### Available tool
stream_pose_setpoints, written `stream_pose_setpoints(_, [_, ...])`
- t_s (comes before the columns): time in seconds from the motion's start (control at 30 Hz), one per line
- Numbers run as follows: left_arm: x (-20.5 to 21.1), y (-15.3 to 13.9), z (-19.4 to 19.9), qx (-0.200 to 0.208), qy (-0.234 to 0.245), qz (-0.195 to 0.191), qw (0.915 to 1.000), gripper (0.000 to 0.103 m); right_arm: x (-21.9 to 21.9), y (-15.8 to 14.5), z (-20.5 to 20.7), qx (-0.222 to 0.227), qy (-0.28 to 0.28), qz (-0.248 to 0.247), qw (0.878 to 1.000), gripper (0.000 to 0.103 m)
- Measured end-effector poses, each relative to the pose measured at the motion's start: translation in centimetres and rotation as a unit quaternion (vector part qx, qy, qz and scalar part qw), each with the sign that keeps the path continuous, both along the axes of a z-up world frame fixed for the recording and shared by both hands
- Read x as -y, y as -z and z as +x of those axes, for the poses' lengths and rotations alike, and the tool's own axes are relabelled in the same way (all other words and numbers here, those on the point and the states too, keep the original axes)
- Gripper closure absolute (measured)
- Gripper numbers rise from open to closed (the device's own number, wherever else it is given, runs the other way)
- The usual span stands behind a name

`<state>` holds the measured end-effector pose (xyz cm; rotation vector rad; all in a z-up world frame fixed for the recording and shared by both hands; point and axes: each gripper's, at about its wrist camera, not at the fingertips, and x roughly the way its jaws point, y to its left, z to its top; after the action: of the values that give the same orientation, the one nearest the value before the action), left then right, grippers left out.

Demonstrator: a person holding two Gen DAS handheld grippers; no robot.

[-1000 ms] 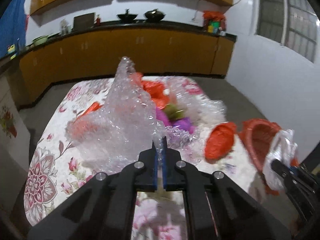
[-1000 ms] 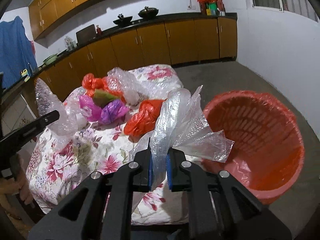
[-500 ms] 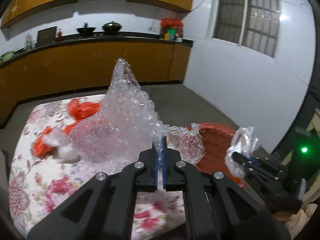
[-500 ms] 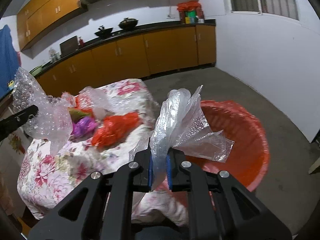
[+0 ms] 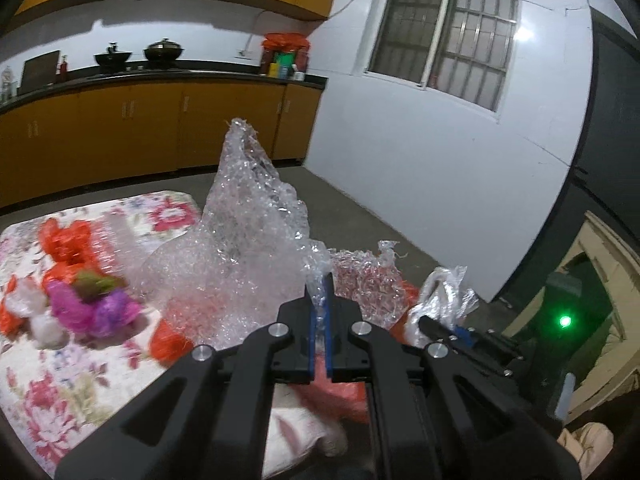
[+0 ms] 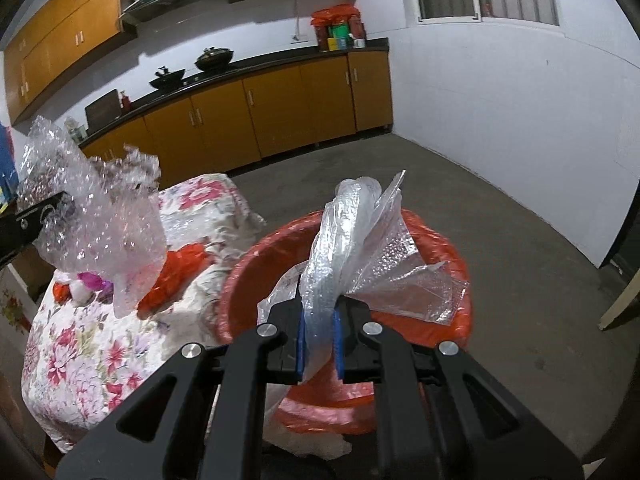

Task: Collect trash
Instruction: 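Drop the bubble wrap and clear bag into the red basket with both tools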

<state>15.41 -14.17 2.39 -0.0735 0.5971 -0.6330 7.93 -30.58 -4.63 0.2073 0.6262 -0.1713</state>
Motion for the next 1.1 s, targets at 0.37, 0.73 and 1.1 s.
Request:
stream_pose_setpoints(0.37, [5.7,1.0,1.4,-0.02,0.056,-0.015,0.9981,0.098,3.5,0.5,-0.1,-0.001,0.016,0.01,1.0,0.092])
stream_pose_setpoints(0.73, [8.9,4.3,2.8,-0.052,0.077,0.005,0.9957,0.098,4.9,1.2,1.0,-0.001,0.002,0.027,1.0,0.092])
stream_pose_setpoints(1.1, [9.0,7.2,4.7,-0.096,0.072,0.014,0.9927,0.084,6.1,2.3,1.0,-0.011,-0.019,0.043,0.999,0.083])
